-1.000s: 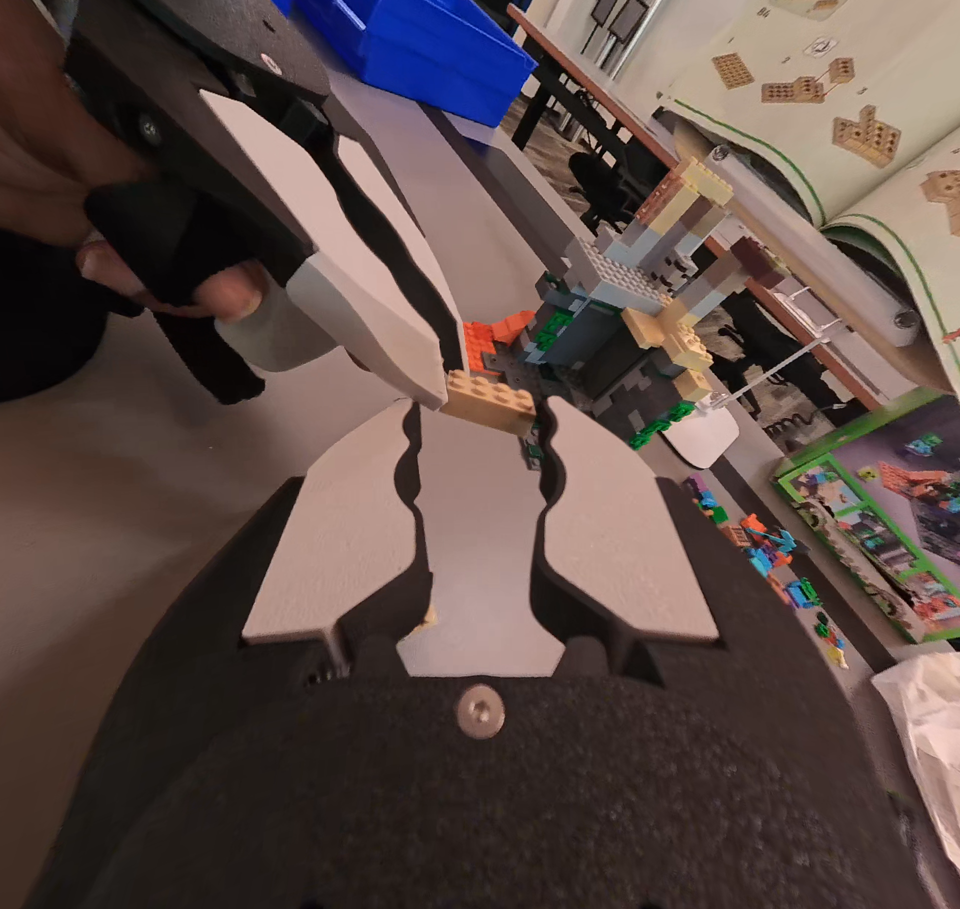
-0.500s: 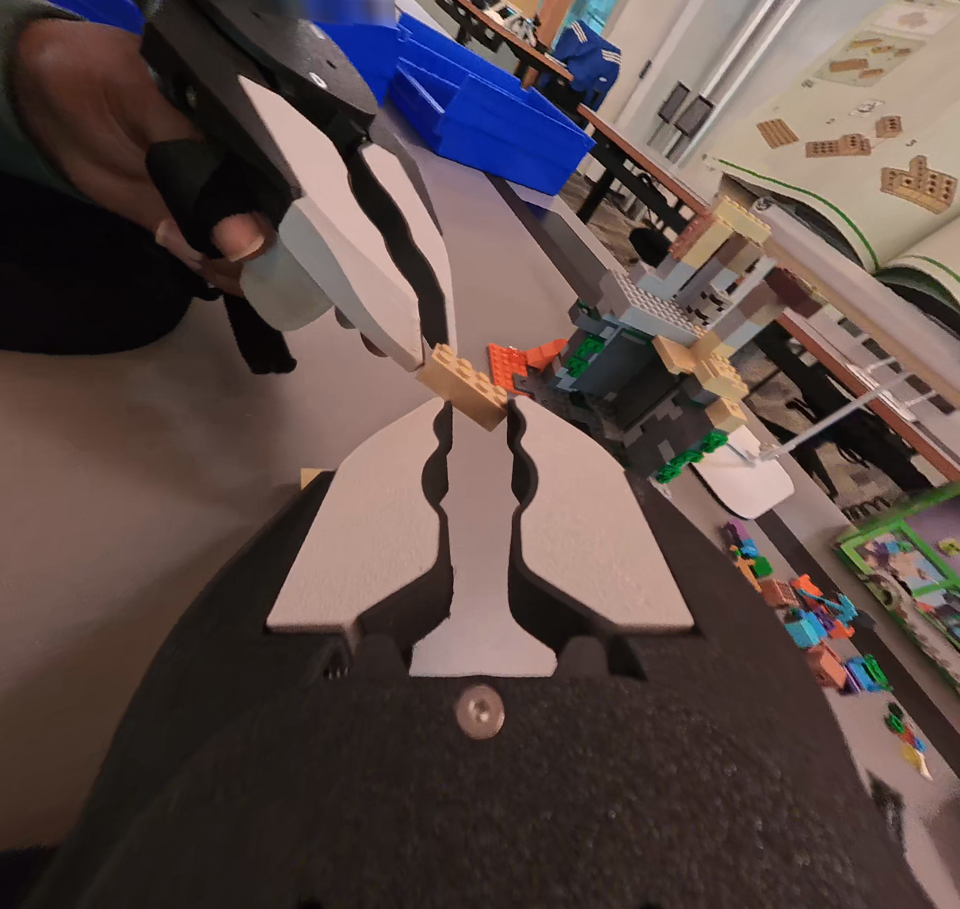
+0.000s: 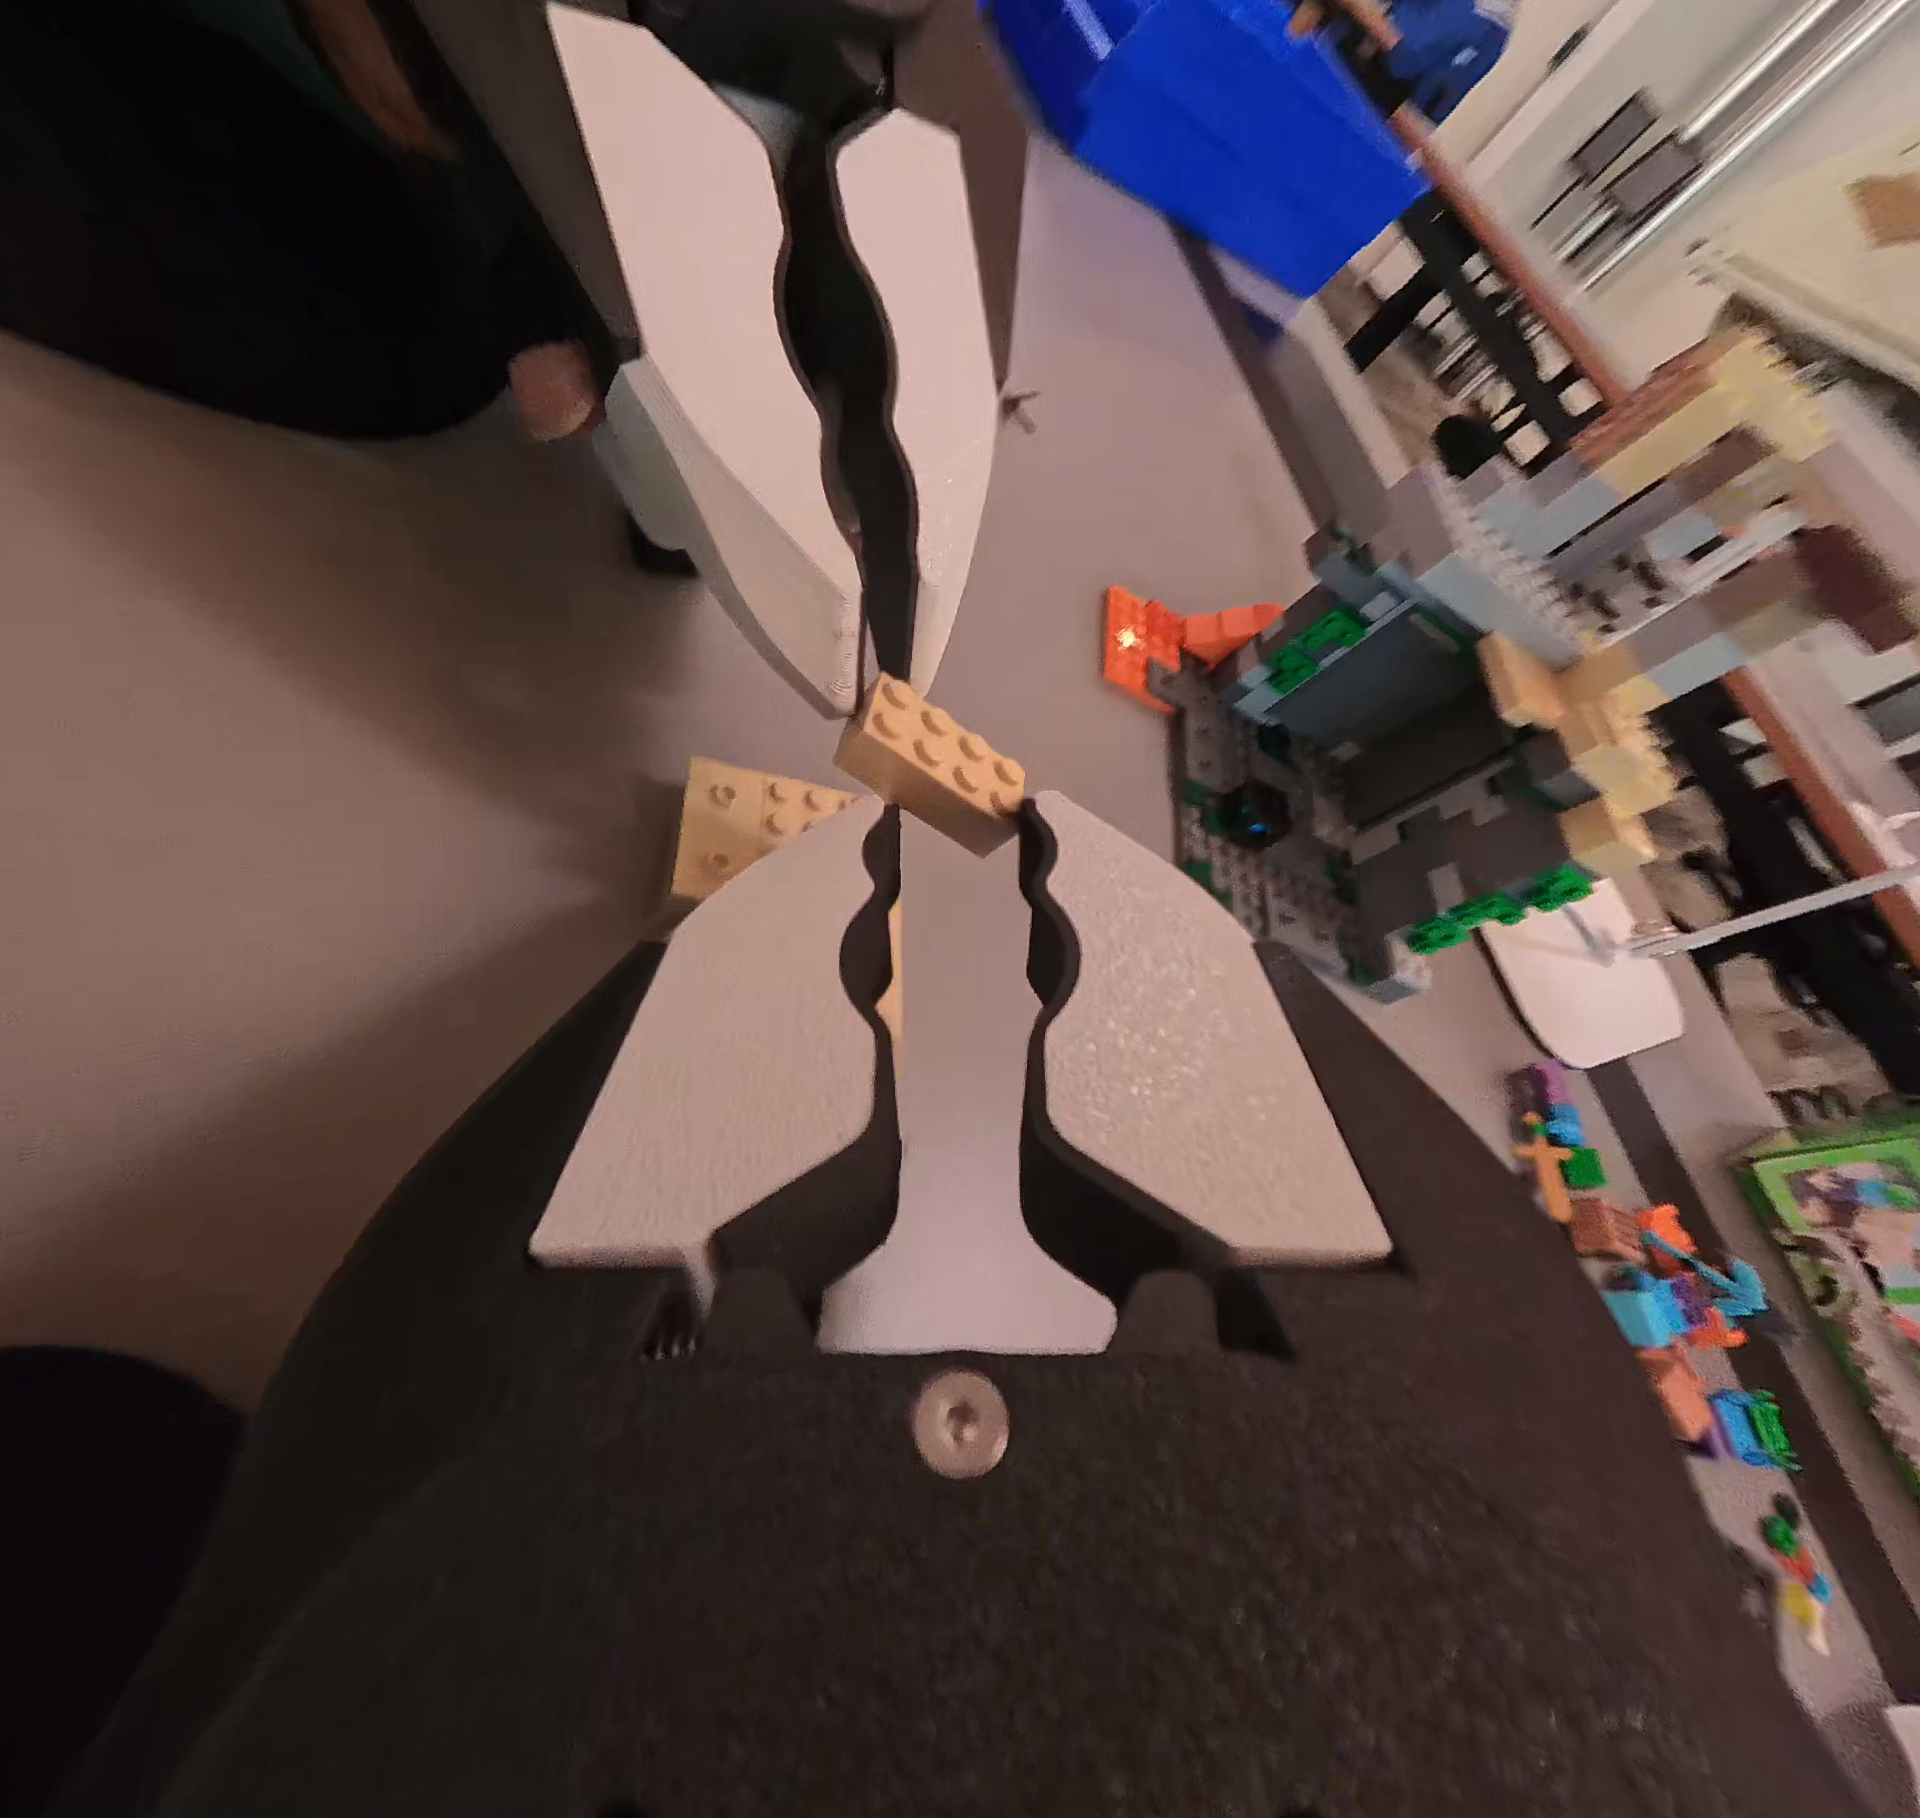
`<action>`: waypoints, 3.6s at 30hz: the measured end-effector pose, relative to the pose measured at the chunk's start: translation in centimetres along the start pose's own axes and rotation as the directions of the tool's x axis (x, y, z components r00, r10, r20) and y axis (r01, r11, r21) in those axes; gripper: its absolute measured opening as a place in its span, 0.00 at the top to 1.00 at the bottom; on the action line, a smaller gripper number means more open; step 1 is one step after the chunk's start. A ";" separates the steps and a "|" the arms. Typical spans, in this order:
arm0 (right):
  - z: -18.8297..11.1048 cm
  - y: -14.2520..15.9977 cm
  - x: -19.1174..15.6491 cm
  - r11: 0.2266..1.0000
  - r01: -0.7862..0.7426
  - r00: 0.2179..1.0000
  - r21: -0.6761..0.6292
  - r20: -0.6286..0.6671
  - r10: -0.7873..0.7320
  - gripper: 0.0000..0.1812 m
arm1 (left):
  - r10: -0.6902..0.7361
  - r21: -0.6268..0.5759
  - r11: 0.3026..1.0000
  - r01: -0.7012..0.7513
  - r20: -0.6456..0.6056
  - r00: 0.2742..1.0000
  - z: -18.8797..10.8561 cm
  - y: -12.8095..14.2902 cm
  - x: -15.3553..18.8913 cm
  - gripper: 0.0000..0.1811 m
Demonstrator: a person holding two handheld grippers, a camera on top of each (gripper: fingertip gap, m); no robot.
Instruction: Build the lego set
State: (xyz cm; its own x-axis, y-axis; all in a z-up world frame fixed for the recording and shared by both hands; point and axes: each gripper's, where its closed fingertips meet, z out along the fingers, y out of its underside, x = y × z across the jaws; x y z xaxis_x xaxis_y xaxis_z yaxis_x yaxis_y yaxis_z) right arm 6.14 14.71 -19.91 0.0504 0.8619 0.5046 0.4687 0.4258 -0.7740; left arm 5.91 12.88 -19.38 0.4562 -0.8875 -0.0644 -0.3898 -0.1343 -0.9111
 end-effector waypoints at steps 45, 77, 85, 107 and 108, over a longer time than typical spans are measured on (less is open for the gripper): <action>0.6 1.7 -2.3 0.909 -0.298 0.896 -0.291 0.242 0.372 0.83 | 0.092 -0.159 0.983 -0.097 -0.037 0.995 1.3 3.0 1.1 0.98; 0.5 1.5 -1.2 0.846 -0.259 0.816 -0.466 0.364 0.450 0.81 | 0.106 -0.181 0.979 -0.099 0.028 0.994 0.4 3.9 -1.0 0.99; 0.6 1.6 -1.5 0.850 -0.258 0.817 -0.459 0.366 0.446 0.81 | 0.117 -0.181 0.977 -0.110 0.024 0.993 0.5 3.9 -0.9 0.99; -0.1 1.5 -1.0 0.879 -0.297 0.830 -0.372 0.354 0.430 0.79 | 0.126 -0.187 0.975 -0.119 0.023 0.992 0.5 4.0 -0.8 0.99; -0.4 1.9 -0.8 0.882 -0.298 0.840 -0.364 0.339 0.424 0.78 | 0.124 -0.186 0.976 -0.117 0.023 0.992 0.5 4.0 -0.9 0.99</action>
State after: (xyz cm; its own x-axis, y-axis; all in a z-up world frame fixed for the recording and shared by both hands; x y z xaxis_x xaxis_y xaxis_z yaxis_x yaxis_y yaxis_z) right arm 7.36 14.68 -21.61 -0.0578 0.9978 -0.0336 0.7194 0.0183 -0.6944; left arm 4.34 13.33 -23.16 0.4231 -0.8868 -0.1860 -0.5825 -0.1089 -0.8055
